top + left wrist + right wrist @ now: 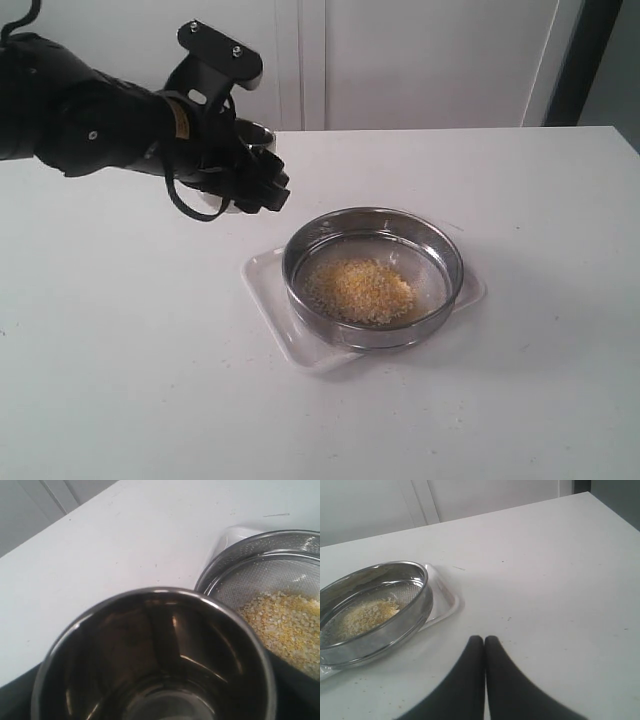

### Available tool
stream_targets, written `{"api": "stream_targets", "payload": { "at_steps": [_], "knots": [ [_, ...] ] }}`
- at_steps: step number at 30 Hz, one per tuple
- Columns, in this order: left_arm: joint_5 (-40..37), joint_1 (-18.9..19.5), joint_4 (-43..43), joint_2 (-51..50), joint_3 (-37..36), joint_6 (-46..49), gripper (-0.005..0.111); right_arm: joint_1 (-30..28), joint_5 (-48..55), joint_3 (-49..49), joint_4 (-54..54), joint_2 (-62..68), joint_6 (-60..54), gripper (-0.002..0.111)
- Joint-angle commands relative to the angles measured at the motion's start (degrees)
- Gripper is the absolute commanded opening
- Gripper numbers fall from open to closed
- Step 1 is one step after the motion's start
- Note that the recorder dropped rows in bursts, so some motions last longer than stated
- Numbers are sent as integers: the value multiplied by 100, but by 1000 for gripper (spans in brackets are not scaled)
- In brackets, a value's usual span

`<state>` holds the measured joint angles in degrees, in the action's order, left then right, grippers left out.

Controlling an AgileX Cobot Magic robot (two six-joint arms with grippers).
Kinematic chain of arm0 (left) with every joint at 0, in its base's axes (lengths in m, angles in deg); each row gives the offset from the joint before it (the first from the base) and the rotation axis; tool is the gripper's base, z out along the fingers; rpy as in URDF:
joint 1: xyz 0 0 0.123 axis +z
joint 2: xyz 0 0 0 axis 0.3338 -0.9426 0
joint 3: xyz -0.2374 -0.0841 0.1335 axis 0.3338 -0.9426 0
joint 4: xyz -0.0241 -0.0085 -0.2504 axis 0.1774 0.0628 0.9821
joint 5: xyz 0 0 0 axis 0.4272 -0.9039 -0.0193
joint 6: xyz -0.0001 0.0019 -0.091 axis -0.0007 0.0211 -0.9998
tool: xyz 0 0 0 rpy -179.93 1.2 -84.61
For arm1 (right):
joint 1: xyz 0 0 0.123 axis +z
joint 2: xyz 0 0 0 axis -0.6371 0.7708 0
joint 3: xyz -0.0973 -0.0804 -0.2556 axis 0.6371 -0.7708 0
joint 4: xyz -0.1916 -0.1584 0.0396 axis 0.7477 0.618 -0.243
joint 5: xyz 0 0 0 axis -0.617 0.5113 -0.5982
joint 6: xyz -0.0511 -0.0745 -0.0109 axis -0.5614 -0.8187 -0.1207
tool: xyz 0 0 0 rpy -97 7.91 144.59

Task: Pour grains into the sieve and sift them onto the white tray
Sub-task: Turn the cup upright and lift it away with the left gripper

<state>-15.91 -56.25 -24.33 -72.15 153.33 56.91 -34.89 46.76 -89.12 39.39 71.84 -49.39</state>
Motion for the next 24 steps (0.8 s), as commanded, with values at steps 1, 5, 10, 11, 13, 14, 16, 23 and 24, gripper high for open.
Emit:
{"api": "stream_targets", "payload": {
  "at_steps": [1, 5, 10, 11, 13, 14, 16, 23, 24],
  "knots": [
    [40, 67, 181, 94, -92, -8, 0, -11, -80, -31, 19, -34, 18, 0],
    [-16, 256, 343, 94, -92, -8, 0, -11, -80, -31, 19, -34, 18, 0],
    [-140, 680, 537, 94, -92, 4, 0, -11, -80, -31, 19, -34, 18, 0],
    [-140, 747, 537, 94, -92, 12, 0, -11, -80, -31, 19, -34, 18, 0],
    [-120, 842, 537, 94, -92, 12, 0, -11, -80, -31, 19, -34, 18, 0],
    [-95, 886, 537, 94, -102, 12, 0, -11, -80, -31, 19, -34, 18, 0],
    [12, 947, 537, 94, -115, 12, 0, -11, -80, -31, 19, -34, 18, 0],
    [1582, 1034, 564, 212, -951, -75, 0, -11, -80, -31, 19, -34, 18, 0],
    [1840, 1046, 564, 226, -1104, -75, 0, -11, -80, -31, 19, -34, 18, 0]
  ]
}}
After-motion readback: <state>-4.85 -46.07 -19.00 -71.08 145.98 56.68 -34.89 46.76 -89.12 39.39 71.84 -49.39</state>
